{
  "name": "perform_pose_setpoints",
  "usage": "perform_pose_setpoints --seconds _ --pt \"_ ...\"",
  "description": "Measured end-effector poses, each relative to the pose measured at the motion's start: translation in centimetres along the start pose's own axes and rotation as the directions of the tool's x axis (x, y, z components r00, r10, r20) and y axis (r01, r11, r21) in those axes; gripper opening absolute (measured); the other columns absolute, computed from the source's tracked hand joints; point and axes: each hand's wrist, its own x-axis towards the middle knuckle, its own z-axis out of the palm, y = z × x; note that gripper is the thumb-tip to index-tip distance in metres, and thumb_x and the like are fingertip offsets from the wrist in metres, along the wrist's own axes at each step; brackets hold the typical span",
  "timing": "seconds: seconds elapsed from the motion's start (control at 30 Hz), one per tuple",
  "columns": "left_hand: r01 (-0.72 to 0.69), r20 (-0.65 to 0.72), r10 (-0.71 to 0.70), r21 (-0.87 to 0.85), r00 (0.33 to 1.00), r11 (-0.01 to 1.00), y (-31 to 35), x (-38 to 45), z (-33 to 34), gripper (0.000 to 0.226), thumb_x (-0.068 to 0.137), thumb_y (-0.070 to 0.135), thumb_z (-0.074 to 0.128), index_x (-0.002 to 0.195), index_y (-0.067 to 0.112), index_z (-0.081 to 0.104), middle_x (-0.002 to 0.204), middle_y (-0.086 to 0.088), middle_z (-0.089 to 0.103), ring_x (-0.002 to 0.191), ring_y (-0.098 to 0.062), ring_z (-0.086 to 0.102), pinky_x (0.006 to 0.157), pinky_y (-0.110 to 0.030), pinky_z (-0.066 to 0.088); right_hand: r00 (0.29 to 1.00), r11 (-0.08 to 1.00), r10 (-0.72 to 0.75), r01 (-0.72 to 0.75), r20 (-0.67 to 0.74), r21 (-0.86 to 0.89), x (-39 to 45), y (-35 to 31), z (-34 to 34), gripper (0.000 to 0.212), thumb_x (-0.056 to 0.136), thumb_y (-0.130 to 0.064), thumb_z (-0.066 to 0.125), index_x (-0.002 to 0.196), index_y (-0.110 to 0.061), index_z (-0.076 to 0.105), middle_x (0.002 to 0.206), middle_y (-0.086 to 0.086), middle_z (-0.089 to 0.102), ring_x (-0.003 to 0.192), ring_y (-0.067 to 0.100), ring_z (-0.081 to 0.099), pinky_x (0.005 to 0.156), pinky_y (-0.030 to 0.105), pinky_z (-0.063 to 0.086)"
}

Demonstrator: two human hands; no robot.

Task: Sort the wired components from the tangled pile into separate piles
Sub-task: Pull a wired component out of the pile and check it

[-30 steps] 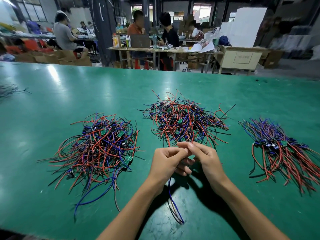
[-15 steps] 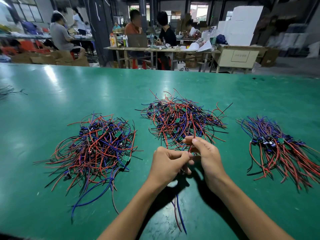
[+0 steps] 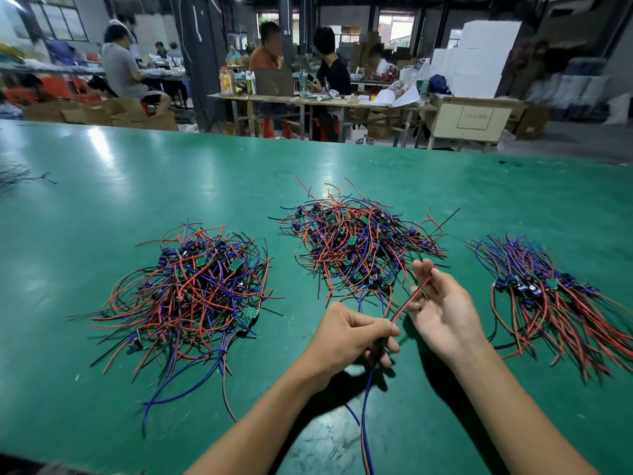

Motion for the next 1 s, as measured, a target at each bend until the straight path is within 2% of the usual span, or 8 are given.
perform_pose_setpoints --seconds 0.1,0.23,0.33,0.4,0.53,0.67,0.83,1.0 --pt "-0.008 -0.018 0.007 -0.021 1.0 1.0 0.2 -0.1 -0.2 0.018 0.095 0.005 0.063 0.086 0.003 0.078 0.072 -0.009 0.074 0.046 -0.014 0.063 0.049 -0.021 0.052 0.998 0.999 0.021 -0.022 0.052 0.026 -0.2 -0.2 -0.1 0.02 0.105 -0.026 0.048 0.098 -0.027 0.067 0.083 -0.011 0.074 0.064 0.008 0.045 0.046 0.018 0.04" --pt "-0.034 -0.074 0.026 -0.112 0.997 0.993 0.7 0.1 -1.0 0.02 0.099 0.01 0.06 0.091 0.003 0.077 0.076 -0.008 0.073 0.045 -0.013 0.058 0.046 -0.022 0.05 0.973 0.895 -0.104 0.183 0.207 -0.408 -0.1 -0.2 -0.4 0.028 0.094 -0.045 0.06 0.109 -0.026 0.074 0.097 -0.007 0.077 0.063 0.003 0.058 0.058 0.021 0.042" --pt "-0.032 -0.062 0.023 -0.144 0.998 0.989 0.9 0.0 -1.2 0.022 0.1 0.017 0.06 0.092 0.005 0.077 0.079 -0.008 0.075 0.046 -0.012 0.057 0.047 -0.021 0.05 0.932 0.841 0.005 0.192 0.362 -0.505 -0.5 0.4 -0.2 0.043 0.075 -0.047 0.075 0.112 -0.024 0.077 0.106 -0.001 0.077 0.069 0.005 0.061 0.058 0.017 0.043" --pt "0.002 -0.024 -0.006 -0.165 1.0 0.986 1.0 0.1 -1.1 0.028 0.101 0.024 0.057 0.093 0.005 0.076 0.081 -0.009 0.076 0.046 -0.013 0.059 0.047 -0.022 0.051 0.907 0.819 0.059 0.196 0.418 -0.54 -0.8 0.9 -0.2 0.038 0.077 -0.042 0.077 0.109 -0.021 0.077 0.097 0.0 0.076 0.068 0.008 0.062 0.055 0.016 0.043" --pt "0.057 0.041 -0.048 -0.264 0.998 0.963 1.1 0.2 -1.4 0.029 0.102 0.03 0.05 0.108 0.008 0.068 0.088 -0.016 0.076 0.048 -0.016 0.062 0.049 -0.024 0.054 0.925 0.846 -0.089 0.266 0.369 -0.463 -0.9 0.8 -0.3 0.023 0.079 -0.036 0.075 0.096 -0.021 0.081 0.088 0.003 0.075 0.076 0.01 0.07 0.058 0.019 0.053" --pt "-0.006 0.086 0.027 -0.233 0.996 0.972 0.9 0.1 -1.9 0.026 0.1 0.005 0.054 0.124 0.012 0.06 0.095 -0.016 0.076 0.051 -0.015 0.06 0.053 -0.024 0.054 0.948 0.856 -0.203 0.294 0.245 -0.425 -0.7 0.0 -0.6 0.031 0.076 -0.041 0.076 0.099 -0.021 0.079 0.088 -0.003 0.077 0.072 0.007 0.069 0.058 0.012 0.05" --pt "-0.048 0.043 0.059 -0.215 0.997 0.975 0.9 0.1 -1.9 0.031 0.099 0.002 0.057 0.129 0.009 0.058 0.096 -0.018 0.075 0.05 -0.014 0.057 0.049 -0.023 0.052 0.952 0.884 -0.183 0.269 0.246 -0.383 -0.7 -0.3 -0.8 0.032 0.077 -0.037 0.076 0.104 -0.019 0.078 0.09 -0.003 0.077 0.076 0.006 0.072 0.061 0.012 0.052" --pt "-0.212 -0.091 0.201 -0.14 0.975 0.967 1.0 0.2 -2.1 0.03 0.092 0.009 0.071 0.121 0.013 0.064 0.097 -0.015 0.077 0.05 -0.013 0.057 0.043 -0.022 0.049 0.951 0.96 -0.125 0.188 0.282 -0.206 -0.4 -0.9 -0.7 0.031 0.08 -0.021 0.072 0.111 -0.017 0.075 0.093 -0.002 0.077 0.08 0.005 0.073 0.065 0.013 0.056"
